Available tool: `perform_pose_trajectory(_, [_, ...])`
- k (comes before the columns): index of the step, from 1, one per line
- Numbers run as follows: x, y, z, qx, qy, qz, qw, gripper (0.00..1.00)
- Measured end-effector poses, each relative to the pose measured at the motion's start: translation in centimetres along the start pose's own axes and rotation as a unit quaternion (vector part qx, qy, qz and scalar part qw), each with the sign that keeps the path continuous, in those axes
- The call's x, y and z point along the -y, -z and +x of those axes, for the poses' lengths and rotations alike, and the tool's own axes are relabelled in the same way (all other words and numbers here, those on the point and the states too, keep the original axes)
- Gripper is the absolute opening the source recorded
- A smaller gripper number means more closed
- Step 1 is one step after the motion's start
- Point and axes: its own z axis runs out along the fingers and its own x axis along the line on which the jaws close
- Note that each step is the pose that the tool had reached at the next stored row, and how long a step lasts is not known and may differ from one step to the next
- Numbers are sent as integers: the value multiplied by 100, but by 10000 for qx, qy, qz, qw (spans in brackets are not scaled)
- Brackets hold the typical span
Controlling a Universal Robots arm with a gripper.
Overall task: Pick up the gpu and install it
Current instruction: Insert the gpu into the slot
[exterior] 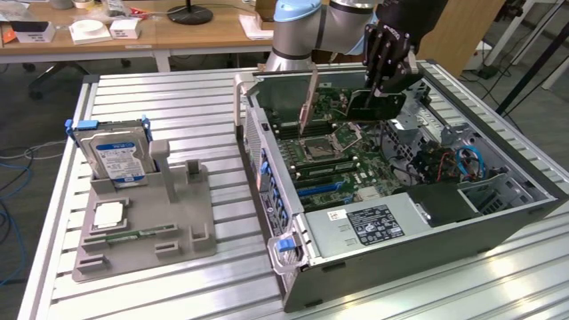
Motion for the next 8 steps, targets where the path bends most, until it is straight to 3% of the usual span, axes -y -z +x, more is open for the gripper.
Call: perform_pose_trajectory(8, [0, 0, 0, -3, 149, -3, 9999, 26])
